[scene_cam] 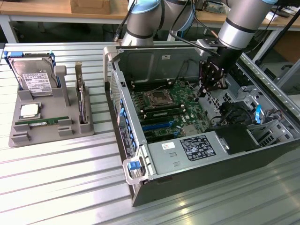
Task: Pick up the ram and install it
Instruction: 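Press down the ram until it locks into place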
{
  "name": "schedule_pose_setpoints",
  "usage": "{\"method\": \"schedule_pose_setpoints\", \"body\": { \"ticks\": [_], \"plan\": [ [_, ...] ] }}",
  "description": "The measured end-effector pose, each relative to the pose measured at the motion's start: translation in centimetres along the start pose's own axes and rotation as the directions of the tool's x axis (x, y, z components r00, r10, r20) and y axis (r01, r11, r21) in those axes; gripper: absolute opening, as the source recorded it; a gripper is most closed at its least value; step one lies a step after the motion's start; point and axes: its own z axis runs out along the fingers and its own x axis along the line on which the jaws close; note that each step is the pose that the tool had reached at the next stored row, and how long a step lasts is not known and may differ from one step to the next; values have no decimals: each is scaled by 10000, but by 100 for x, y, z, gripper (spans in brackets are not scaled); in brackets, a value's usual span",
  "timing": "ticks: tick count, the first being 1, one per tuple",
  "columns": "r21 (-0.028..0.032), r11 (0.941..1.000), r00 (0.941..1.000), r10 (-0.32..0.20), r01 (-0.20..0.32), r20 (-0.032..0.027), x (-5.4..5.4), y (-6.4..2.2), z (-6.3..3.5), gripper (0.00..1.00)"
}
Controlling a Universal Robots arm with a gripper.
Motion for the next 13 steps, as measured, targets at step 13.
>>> {"method": "schedule_pose_setpoints", "body": {
  "ticks": [13],
  "plan": [
    [-63, 9934, 9934, 1142, -1141, 58, 0, 0, 1, 11]
  ]
}}
